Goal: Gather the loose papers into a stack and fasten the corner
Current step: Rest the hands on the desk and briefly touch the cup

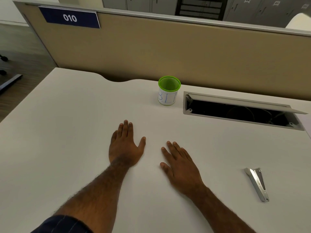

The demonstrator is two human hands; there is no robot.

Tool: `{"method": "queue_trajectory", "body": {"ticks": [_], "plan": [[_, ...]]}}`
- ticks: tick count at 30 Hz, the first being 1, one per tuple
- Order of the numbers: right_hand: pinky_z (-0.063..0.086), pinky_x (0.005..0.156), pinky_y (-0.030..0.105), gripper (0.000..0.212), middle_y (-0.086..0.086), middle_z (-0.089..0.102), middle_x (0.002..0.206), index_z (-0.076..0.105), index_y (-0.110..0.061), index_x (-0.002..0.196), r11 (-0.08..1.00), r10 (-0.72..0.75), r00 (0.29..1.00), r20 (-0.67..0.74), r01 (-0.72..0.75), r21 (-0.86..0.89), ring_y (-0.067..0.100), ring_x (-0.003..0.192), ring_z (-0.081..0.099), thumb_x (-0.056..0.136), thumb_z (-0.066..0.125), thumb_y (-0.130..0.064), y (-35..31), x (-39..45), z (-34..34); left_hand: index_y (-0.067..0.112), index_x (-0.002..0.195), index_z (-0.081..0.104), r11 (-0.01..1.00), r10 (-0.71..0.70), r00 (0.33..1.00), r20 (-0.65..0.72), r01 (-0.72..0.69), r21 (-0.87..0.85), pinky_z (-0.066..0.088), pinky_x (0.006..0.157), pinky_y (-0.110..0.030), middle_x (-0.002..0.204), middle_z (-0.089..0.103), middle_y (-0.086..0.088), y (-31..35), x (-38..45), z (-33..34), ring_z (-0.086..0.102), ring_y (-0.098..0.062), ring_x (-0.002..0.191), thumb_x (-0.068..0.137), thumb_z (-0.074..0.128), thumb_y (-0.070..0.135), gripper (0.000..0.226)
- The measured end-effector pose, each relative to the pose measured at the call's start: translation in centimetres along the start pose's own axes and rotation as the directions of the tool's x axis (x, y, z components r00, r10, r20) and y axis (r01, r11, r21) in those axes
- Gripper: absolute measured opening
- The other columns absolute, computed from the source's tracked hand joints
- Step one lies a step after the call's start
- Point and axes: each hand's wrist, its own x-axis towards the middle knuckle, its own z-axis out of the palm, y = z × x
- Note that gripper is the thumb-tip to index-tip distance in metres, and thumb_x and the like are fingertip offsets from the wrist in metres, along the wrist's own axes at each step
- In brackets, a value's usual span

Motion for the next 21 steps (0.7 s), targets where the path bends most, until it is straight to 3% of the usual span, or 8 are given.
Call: {"method": "queue_trajectory", "body": {"ticks": [3, 5, 10, 13, 15, 18, 21], "plan": [[0.007, 0.114, 0.015, 0.063, -0.013, 0.021, 0.155, 0.027, -0.024, 0.149, 0.984, 0.112, 0.987, -0.113, -0.094, 0.154, 0.003, 0.144, 0.014, 0.095, 0.022, -0.055, 0.3, -0.7, 0.0, 0.015, 0.157, 0.005, 1.000, 0.001, 1.000, 0.002, -0.001, -0.009, 0.007, 0.123, -0.036, 0.165, -0.001, -0.001, 0.0, 0.0, 0.0, 0.000, -0.017, 0.152, 0.092, 0.017, 0.066, 0.084], [0.019, 0.110, 0.017, 0.053, -0.006, 0.037, 0.150, 0.038, -0.019, 0.145, 0.968, 0.194, 0.970, -0.148, -0.164, 0.192, 0.010, 0.139, 0.032, 0.098, 0.034, -0.043, 0.5, -0.5, -0.6, 0.015, 0.157, 0.005, 1.000, 0.002, 1.000, 0.005, -0.002, -0.010, 0.007, 0.123, -0.037, 0.165, -0.001, -0.001, 0.0, 0.0, 0.1, 0.000, -0.017, 0.152, 0.091, 0.016, 0.066, 0.084], [0.039, 0.102, 0.026, 0.050, 0.002, 0.055, 0.136, 0.056, -0.016, 0.132, 0.982, 0.104, 0.990, -0.098, -0.087, 0.165, 0.019, 0.125, 0.052, 0.093, 0.032, -0.037, -0.8, 0.8, -1.0, 0.016, 0.157, 0.005, 1.000, 0.002, 1.000, 0.000, -0.002, -0.010, 0.007, 0.123, -0.036, 0.165, -0.001, -0.001, 0.0, 0.0, 0.0, 0.001, -0.017, 0.152, 0.091, 0.016, 0.067, 0.084], [0.058, 0.076, 0.025, 0.026, 0.000, 0.070, 0.109, 0.072, -0.017, 0.102, 0.993, 0.035, 0.981, -0.190, -0.012, 0.119, 0.018, 0.099, 0.068, 0.076, 0.070, -0.016, -1.5, 1.4, -0.7, 0.016, 0.157, 0.005, 1.000, 0.000, 1.000, -0.003, 0.000, -0.011, 0.007, 0.123, -0.036, 0.165, 0.000, -0.001, 0.0, 0.0, -0.1, 0.001, -0.017, 0.152, 0.091, 0.016, 0.067, 0.084], [0.057, 0.072, 0.026, 0.021, -0.001, 0.071, 0.099, 0.073, -0.016, 0.092, 0.992, 0.028, 0.985, -0.170, -0.007, 0.123, 0.020, 0.090, 0.068, 0.072, 0.072, -0.009, -1.7, 1.8, -0.7, 0.016, 0.157, 0.005, 1.000, -0.002, 1.000, -0.001, 0.002, -0.014, 0.007, 0.123, -0.036, 0.165, 0.000, -0.001, 0.0, 0.1, -0.1, 0.001, -0.017, 0.152, 0.091, 0.016, 0.067, 0.084], [0.053, 0.075, 0.034, 0.020, 0.002, 0.066, 0.097, 0.069, -0.011, 0.092, 0.998, 0.032, 0.999, -0.042, -0.030, 0.051, 0.023, 0.093, 0.060, 0.080, 0.054, -0.004, -2.2, 2.1, -1.1, 0.016, 0.157, 0.007, 1.000, -0.005, 1.000, -0.007, 0.005, -0.018, 0.007, 0.123, -0.036, 0.165, 0.001, 0.000, 0.1, 0.0, 0.0, 0.002, -0.017, 0.152, 0.091, 0.018, 0.067, 0.084], [0.053, 0.068, 0.038, 0.017, 0.006, 0.064, 0.087, 0.068, -0.007, 0.085, 0.998, 0.069, 0.997, -0.044, -0.069, -0.009, 0.026, 0.085, 0.060, 0.076, 0.056, 0.001, -3.0, 2.3, -1.1, 0.016, 0.157, 0.008, 1.000, -0.004, 1.000, -0.009, 0.004, -0.020, 0.007, 0.123, -0.035, 0.165, 0.001, 0.000, 0.1, 0.0, -0.1, 0.002, -0.016, 0.152, 0.091, 0.019, 0.067, 0.083]]}}
